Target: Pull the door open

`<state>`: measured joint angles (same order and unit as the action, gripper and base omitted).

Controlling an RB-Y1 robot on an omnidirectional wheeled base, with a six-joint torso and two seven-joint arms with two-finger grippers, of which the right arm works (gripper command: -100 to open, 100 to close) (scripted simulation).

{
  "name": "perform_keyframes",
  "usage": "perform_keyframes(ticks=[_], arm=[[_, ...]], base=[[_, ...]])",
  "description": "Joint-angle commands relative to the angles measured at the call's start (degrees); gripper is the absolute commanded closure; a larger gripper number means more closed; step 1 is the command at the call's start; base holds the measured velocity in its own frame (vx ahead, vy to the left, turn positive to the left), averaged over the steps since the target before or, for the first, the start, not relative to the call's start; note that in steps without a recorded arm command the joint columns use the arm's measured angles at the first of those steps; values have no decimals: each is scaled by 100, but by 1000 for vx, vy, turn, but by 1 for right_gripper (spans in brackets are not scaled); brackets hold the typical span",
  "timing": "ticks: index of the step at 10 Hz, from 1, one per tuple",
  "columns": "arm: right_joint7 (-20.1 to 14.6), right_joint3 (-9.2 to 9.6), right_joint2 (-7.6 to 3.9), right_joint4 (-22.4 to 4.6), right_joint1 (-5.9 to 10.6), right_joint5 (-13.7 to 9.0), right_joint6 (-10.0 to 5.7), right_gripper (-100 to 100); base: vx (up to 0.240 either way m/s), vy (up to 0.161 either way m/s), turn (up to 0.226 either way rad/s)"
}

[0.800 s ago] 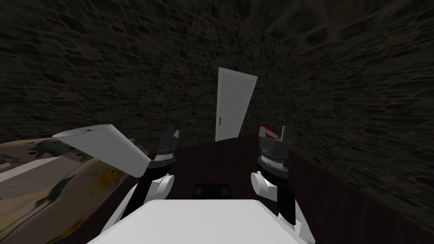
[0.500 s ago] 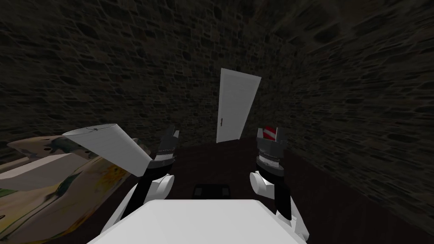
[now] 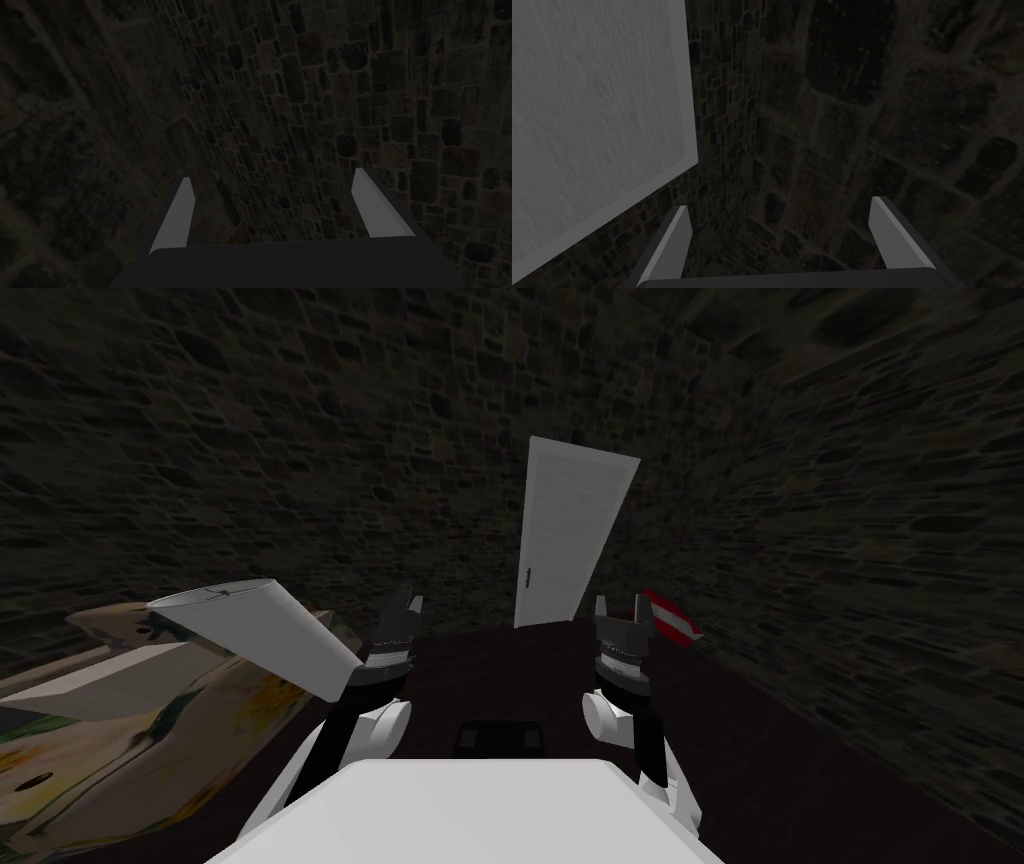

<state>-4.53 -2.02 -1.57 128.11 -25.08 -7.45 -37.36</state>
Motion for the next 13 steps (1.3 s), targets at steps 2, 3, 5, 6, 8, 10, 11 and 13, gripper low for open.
perform_keyframes(ticks=[2, 3, 5, 6, 8, 10, 11, 13], arm=[[-312, 57, -99, -343, 60, -244, -69, -100], [-395, 77, -124, -447, 84, -310, -89, -100], [-675, 143, -196, -797, 164, -534, -156, -100], [-769, 166, -220, -914, 190, -608, -178, -100], [-966, 212, -267, -1161, 246, -765, -226, -100], [-1172, 261, -313, -1419, 305, -930, -275, -100], [-1276, 286, -336, -1548, 335, -1012, -300, -100], [-1488, 336, -380, -1813, 395, -1181, -351, -100]], base=[[125, -42, 142], [104, -38, 98], [128, -55, 174], [116, -55, 127], [94, -46, 108], [90, -34, 132], [81, -50, 116], [87, -55, 125]])
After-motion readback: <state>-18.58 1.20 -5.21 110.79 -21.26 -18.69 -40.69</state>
